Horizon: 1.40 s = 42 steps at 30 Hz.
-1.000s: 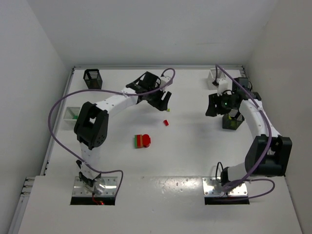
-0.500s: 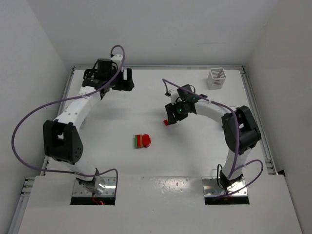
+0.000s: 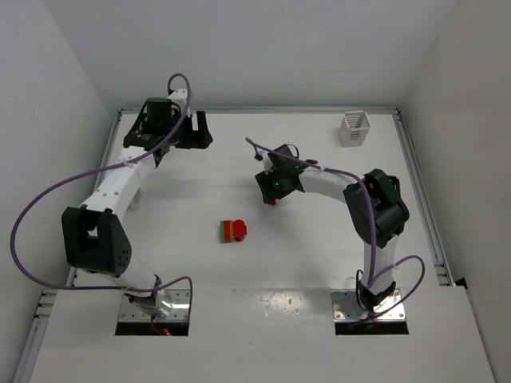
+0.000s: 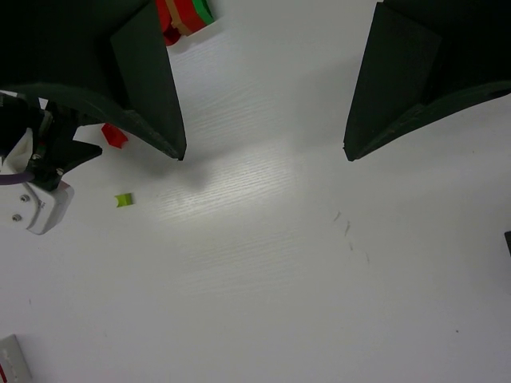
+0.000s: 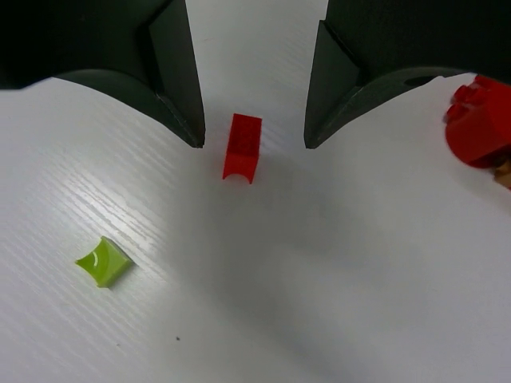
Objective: Sort the legos into containers by color
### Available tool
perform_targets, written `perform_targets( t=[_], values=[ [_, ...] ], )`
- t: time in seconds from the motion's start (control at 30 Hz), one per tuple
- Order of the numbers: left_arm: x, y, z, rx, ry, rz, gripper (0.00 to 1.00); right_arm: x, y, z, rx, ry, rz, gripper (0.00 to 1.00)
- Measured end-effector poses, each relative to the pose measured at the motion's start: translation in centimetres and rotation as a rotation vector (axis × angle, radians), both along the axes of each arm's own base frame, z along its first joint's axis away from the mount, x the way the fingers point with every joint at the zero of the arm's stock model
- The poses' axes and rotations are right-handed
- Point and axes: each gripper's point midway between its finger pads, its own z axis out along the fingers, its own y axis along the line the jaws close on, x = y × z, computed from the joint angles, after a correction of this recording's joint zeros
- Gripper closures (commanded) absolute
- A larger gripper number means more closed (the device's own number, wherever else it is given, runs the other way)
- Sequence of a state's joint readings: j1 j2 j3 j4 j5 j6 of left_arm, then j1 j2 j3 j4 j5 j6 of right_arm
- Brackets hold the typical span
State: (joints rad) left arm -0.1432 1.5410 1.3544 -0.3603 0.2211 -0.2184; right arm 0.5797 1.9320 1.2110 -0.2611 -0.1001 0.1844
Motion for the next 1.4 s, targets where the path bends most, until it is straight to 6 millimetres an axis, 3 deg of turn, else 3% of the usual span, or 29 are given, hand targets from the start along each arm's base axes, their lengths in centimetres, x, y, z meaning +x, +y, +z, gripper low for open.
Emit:
perform_targets(
  t=[0.17, 0.37, 0.4, 0.43, 0.6, 0.7, 0.77, 0.83, 0.93, 1.03, 1.17, 1.27, 1.4],
  values=[
    [0.0, 0.0, 0.1, -0.009, 0.000, -0.008, 0.14, 0.3, -0.9, -1.5, -0.058, 0.000, -0.030, 0.47],
    [-0.1, -0.1, 0.1, -0.017, 0.001, -0.016, 0.14, 0.4, -1.1, -2.1, -0.074, 0.001, -0.032, 0.69],
    [-0.1, 0.0, 0.1, -0.019, 0.001, -0.018, 0.14, 0.4, -1.2, -2.1, -0.076, 0.000, -0.029, 0.81],
    [-0.1, 0.0, 0.1, -0.021, 0.001, -0.018, 0.14, 0.4, -1.2, -2.1, -0.077, -0.001, -0.024, 0.84],
    [-0.2, 0.0, -0.2, -0.029, 0.008, -0.028, 0.14, 0.5, -1.1, -1.8, -0.071, -0.011, -0.006, 0.91],
    [-0.5, -0.3, -0.7, -0.034, 0.019, -0.048, 0.14, 0.1, -2.5, 0.1, -0.077, -0.036, 0.003, 0.94],
    [-0.9, -0.7, -1.4, -0.027, 0.030, -0.069, 0.14, 0.2, -4.5, 2.7, -0.069, -0.075, -0.009, 0.95],
    [-1.3, -1.2, -2.1, -0.014, 0.041, -0.088, 0.14, 1.2, -8.1, 6.3, -0.056, -0.143, -0.059, 0.95],
    [-2.2, -2.8, -3.1, 0.008, 0.054, -0.140, 0.14, 3.1, -16.2, 12.2, -0.067, -0.274, -0.209, 0.97],
    [-2.9, -4.4, -3.5, 0.018, 0.058, -0.186, 0.14, 2.3, -24.4, 15.9, -0.128, -0.339, -0.359, 0.97],
    [-3.1, -5.5, -3.3, 0.027, 0.041, -0.222, 0.14, -0.3, -29.4, 16.0, -0.186, -0.282, -0.431, 0.98],
    [-3.0, -5.5, -3.2, 0.030, 0.032, -0.223, 0.14, -1.8, -31.7, 14.6, -0.187, -0.196, -0.464, 0.98],
    [-2.9, -5.5, -3.1, 0.030, 0.029, -0.225, 0.14, -2.3, -33.7, 12.4, -0.153, -0.085, -0.500, 0.98]
  ],
)
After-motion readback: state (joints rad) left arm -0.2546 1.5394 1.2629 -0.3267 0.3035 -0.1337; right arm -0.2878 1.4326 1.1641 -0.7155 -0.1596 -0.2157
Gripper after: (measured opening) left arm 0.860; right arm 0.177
